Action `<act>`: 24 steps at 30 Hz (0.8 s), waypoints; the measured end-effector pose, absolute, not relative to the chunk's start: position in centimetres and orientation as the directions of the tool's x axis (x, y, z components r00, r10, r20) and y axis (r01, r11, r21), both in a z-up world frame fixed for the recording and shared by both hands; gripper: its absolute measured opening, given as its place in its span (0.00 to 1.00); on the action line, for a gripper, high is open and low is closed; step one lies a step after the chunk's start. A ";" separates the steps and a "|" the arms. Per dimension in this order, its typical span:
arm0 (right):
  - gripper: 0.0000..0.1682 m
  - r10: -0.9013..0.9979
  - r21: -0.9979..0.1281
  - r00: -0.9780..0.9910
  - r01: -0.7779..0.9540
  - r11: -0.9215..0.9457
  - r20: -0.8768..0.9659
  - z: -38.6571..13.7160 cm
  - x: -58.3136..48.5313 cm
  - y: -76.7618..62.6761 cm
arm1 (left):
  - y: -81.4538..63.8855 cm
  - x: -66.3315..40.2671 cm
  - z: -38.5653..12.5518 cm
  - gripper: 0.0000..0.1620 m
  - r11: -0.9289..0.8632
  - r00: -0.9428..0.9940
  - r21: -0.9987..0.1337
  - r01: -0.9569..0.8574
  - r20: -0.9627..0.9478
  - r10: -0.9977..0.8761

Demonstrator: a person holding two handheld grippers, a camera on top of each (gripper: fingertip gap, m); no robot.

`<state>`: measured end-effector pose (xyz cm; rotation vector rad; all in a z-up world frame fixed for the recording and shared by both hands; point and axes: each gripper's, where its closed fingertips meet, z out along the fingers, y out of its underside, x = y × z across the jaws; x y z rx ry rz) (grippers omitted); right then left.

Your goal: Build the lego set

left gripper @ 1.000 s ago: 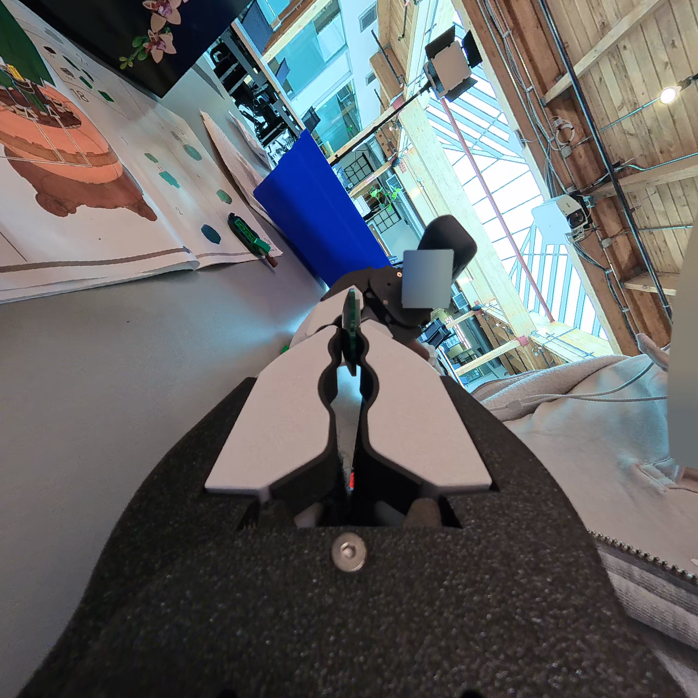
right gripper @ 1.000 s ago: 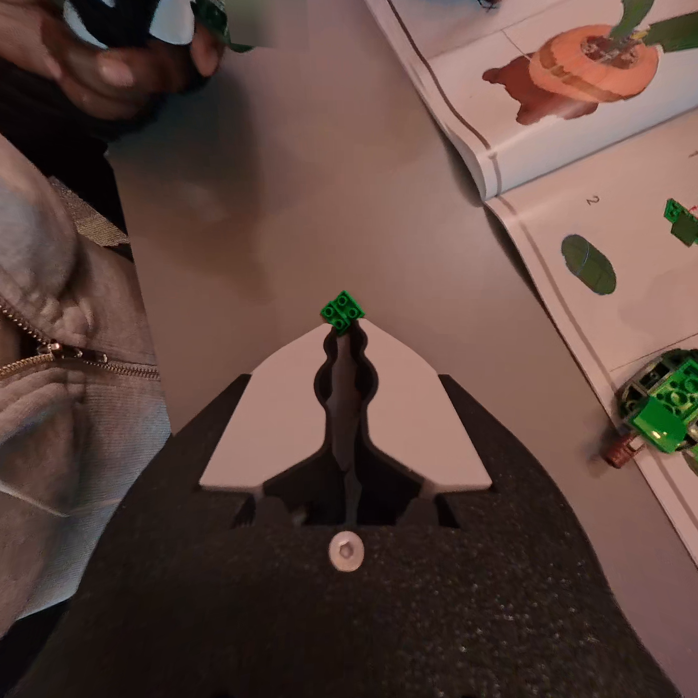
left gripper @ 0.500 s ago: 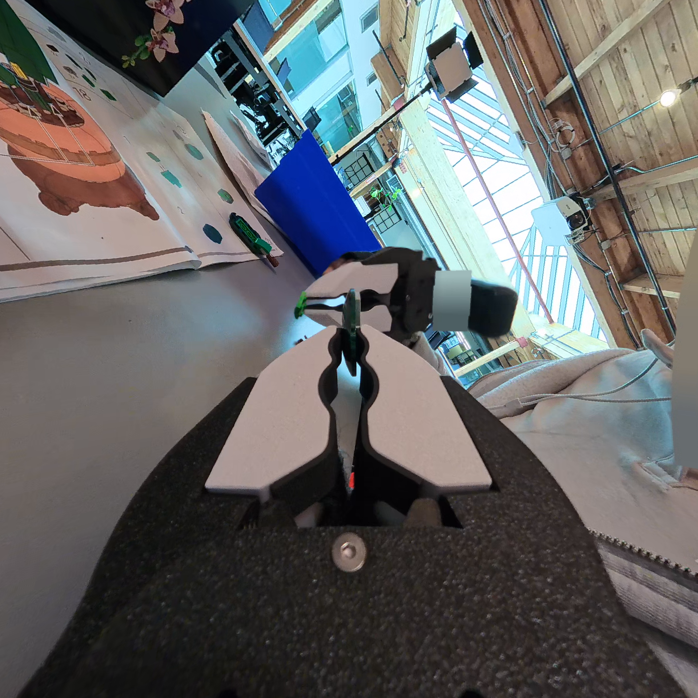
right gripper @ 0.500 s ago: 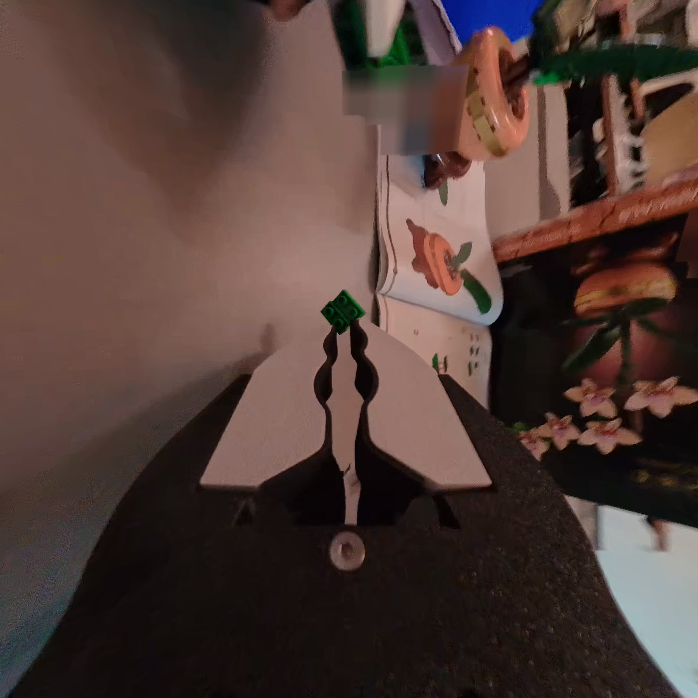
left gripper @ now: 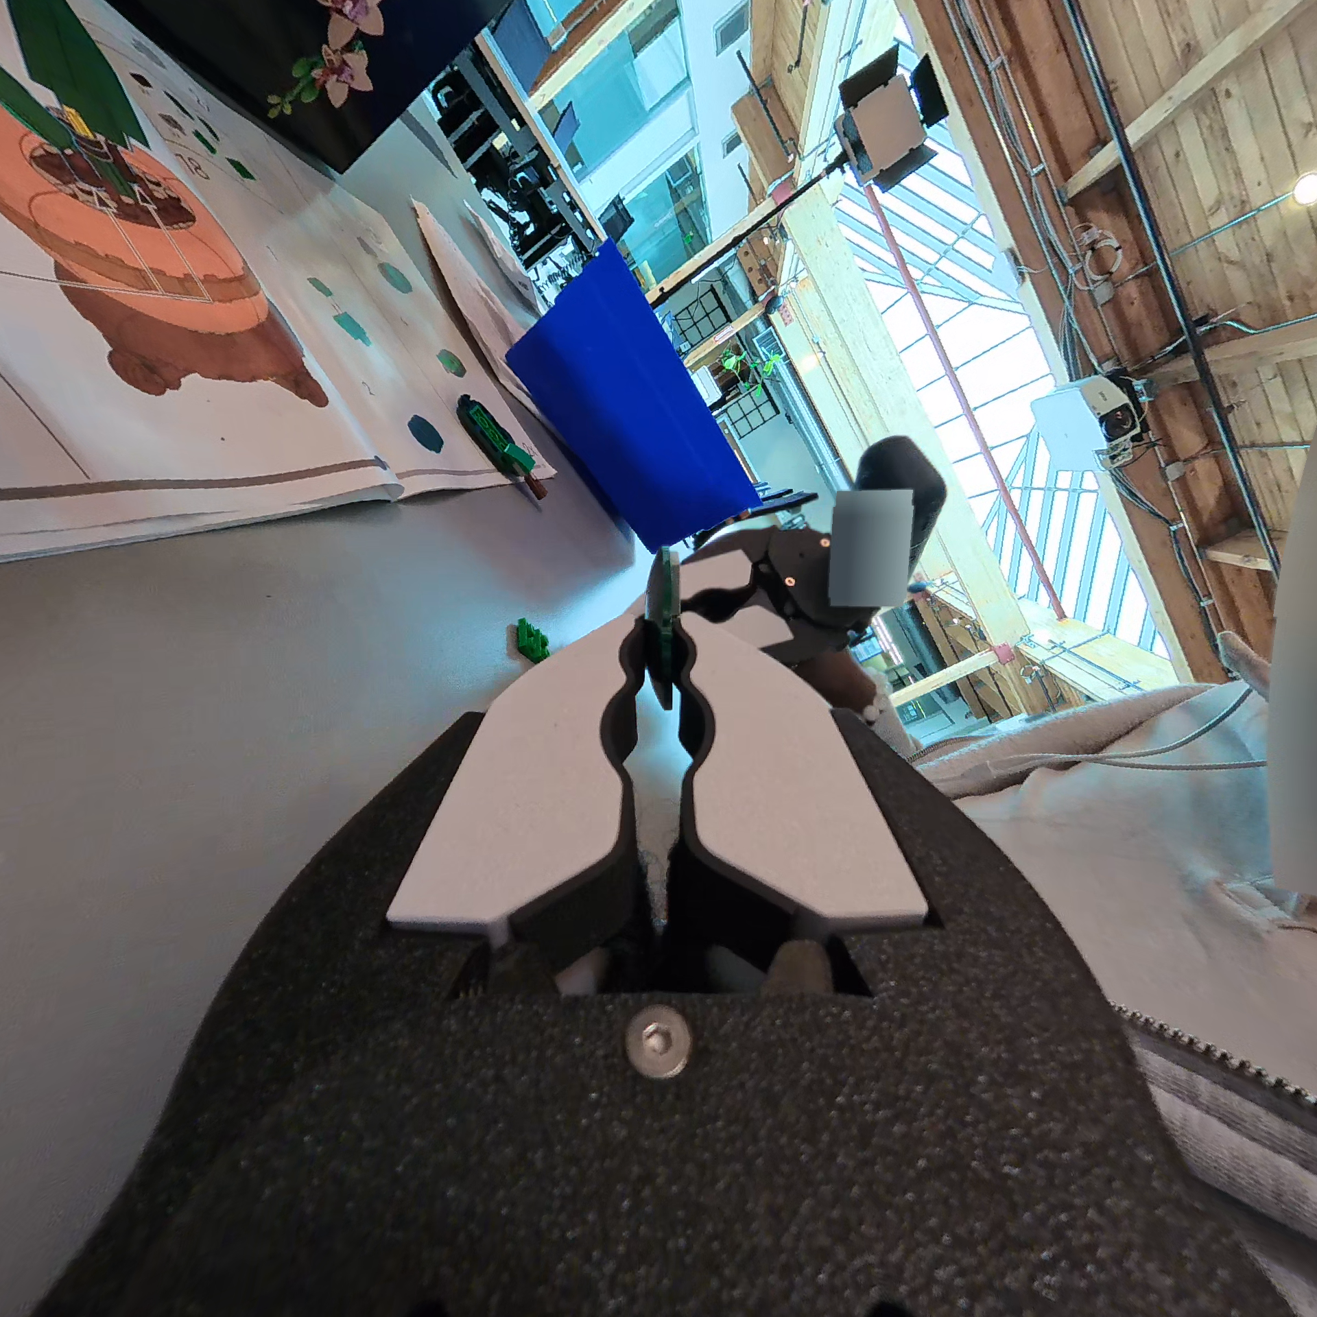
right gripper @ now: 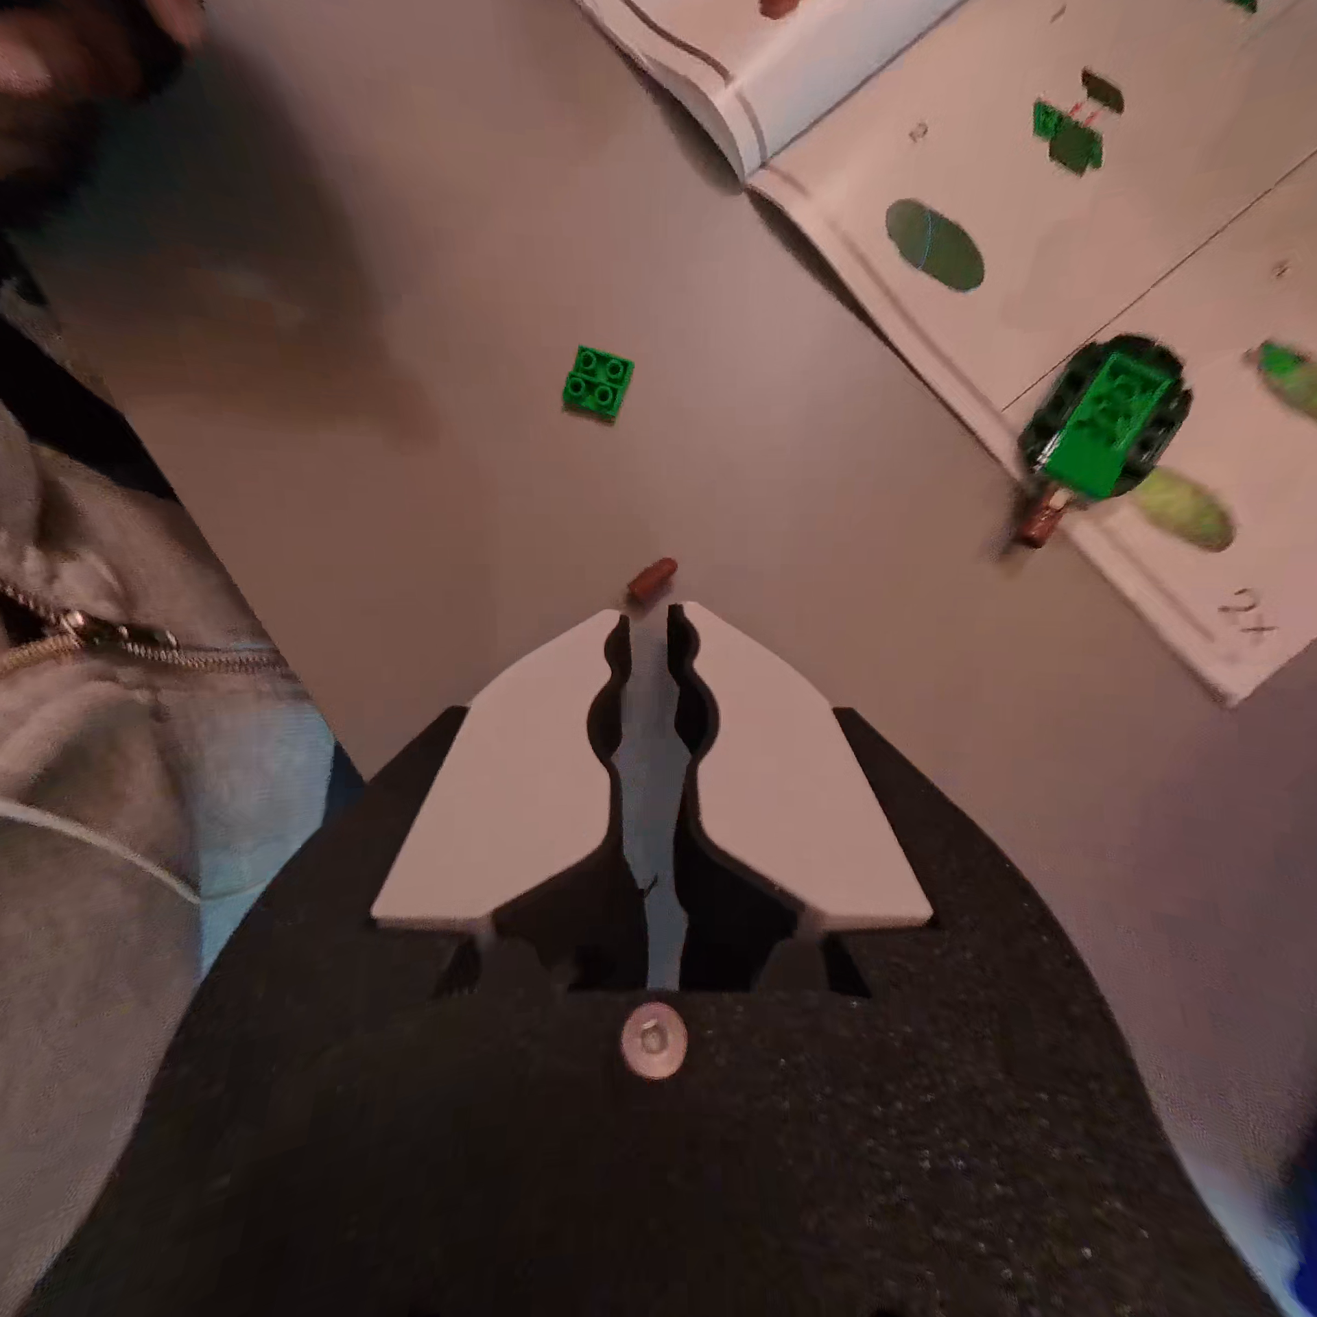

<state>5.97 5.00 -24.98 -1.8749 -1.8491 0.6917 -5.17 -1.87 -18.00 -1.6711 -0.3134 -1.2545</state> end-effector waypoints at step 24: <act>0.09 0.918 -0.677 -0.397 0.672 0.299 0.012 -24.9 5.3 0.0 | -1.8 -4.9 -18.0 0.03 -0.486 0.435 -0.547 0.682 0.837 -0.331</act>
